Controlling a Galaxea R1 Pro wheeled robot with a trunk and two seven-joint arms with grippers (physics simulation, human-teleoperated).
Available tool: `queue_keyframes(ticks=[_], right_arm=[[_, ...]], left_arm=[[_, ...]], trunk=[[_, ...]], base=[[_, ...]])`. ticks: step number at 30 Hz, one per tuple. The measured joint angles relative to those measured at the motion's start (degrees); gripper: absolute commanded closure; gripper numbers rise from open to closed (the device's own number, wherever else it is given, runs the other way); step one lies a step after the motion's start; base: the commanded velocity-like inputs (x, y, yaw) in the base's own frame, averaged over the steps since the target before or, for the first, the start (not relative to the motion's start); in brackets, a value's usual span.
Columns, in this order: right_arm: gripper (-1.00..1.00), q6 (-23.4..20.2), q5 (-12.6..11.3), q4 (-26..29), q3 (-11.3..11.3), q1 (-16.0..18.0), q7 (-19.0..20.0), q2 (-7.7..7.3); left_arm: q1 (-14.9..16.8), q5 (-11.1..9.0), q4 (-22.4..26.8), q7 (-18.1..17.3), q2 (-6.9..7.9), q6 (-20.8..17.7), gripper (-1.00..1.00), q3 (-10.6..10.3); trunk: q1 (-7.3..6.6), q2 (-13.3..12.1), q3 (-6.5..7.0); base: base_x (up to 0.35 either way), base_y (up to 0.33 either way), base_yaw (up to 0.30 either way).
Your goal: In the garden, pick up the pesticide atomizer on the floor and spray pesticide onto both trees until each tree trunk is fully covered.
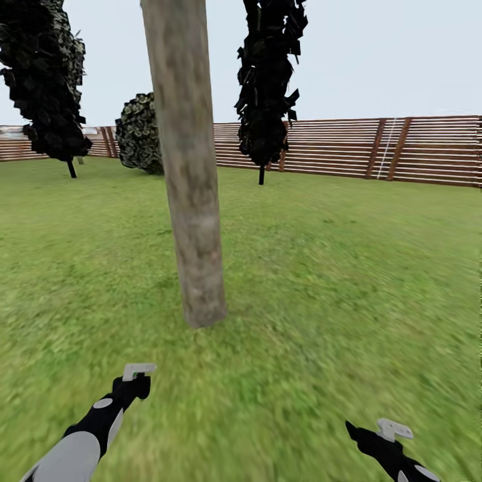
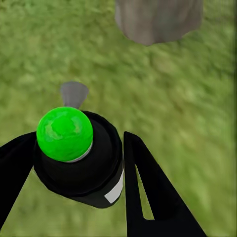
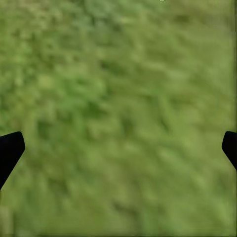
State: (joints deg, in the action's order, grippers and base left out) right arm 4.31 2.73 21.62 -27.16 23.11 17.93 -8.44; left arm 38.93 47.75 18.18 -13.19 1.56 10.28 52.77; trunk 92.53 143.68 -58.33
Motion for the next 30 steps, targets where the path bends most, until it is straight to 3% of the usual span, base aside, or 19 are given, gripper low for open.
queue_keyframes(ticks=[11, 16, 30], right_arm=[[-1.0, 0.0, 0.0, 0.0, 0.0, 0.0, 0.0, 0.0], [-1.0, 0.0, 0.0, 0.0, 0.0, 0.0, 0.0, 0.0], [-1.0, 0.0, 0.0, 0.0, 0.0, 0.0, 0.0, 0.0]], left_arm=[[0.0, 0.0, -0.1, 0.0, -0.07, 0.0, 1.0, 0.0], [0.0, 0.0, -0.1, 0.0, -0.07, 0.0, 1.0, 0.0], [0.0, 0.0, -0.1, 0.0, -0.07, 0.0, 1.0, 0.0]], trunk=[[0.0, 0.0, 0.0], [0.0, 0.0, 0.0], [0.0, 0.0, 0.0]], base=[[0.301, -0.041, -0.028], [0.26, -0.123, -0.196], [0.012, -0.007, -0.063]])
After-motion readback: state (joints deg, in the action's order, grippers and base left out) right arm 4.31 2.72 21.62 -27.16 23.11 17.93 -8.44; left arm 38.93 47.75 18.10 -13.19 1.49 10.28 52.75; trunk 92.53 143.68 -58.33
